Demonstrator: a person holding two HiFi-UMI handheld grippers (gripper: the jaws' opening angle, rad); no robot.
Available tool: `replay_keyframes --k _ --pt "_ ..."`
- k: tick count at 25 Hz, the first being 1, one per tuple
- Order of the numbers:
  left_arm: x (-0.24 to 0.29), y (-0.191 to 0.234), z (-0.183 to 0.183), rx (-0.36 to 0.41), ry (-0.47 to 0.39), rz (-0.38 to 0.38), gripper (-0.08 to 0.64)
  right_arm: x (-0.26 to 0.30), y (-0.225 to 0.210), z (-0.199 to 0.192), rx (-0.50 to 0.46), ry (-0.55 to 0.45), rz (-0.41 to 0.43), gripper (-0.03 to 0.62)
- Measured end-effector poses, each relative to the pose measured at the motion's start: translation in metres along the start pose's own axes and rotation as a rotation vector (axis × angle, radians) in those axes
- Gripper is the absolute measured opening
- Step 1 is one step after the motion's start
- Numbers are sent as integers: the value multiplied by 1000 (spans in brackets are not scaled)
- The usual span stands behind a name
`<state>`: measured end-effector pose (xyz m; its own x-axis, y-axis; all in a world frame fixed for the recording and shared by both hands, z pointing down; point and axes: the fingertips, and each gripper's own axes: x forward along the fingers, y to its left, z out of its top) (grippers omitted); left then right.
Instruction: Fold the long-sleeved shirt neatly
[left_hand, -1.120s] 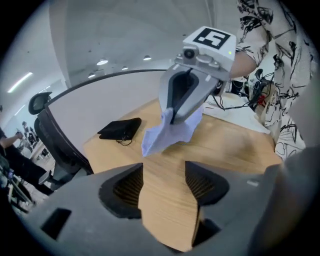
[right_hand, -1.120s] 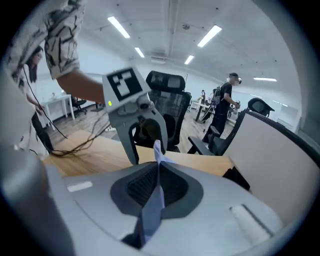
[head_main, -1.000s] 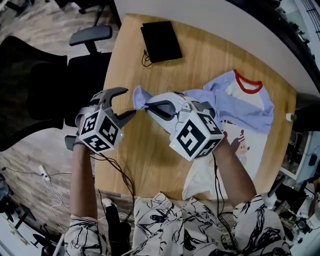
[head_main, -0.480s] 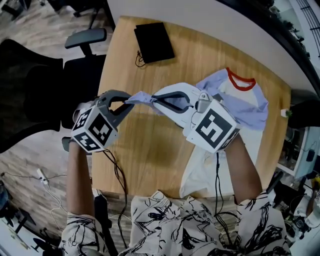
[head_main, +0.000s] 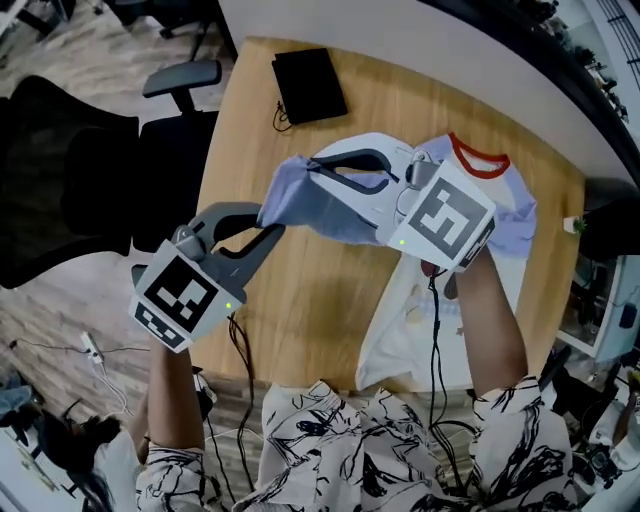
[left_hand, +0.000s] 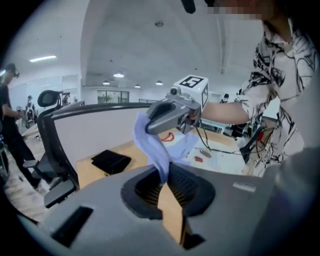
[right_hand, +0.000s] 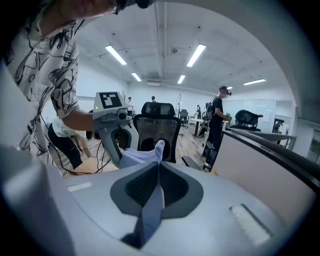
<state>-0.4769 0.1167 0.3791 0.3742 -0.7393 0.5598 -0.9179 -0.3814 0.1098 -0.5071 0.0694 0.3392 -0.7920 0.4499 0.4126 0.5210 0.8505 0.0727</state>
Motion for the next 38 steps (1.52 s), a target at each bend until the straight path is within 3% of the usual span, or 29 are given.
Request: replay_keyframes --k 3,6,10,14,19,23,27,31,38 --pt "13 -28 56 -1 -96 -28 25 -49 -9 21 49 -99 -41 21" --pt "40 -67 113 -1 -177 -35 25 -117 -15 18 33 -114 -88 21" --pt "85 -128 186 15 -210 -10 25 -225 -15 13 21 -156 -142 21" --pt "105 -147 221 27 -238 -4 25 -264 -24 12 48 -182 -201 21" --pt "138 -167 253 34 -202 -42 25 -309 -39 1 72 -187 -256 21" --pt "205 -217 283 49 -139 -43 25 -392 -38 -44 69 -157 -332 21" --pt "290 -273 287 25 -33 -28 26 -466 -32 -117 119 -151 -359 21" --pt "364 -304 258 -23 70 -5 26 -494 -27 -201 185 -127 -351 23" --pt "466 -324 194 -116 182 48 26 -514 -18 -344 315 57 -354 62"
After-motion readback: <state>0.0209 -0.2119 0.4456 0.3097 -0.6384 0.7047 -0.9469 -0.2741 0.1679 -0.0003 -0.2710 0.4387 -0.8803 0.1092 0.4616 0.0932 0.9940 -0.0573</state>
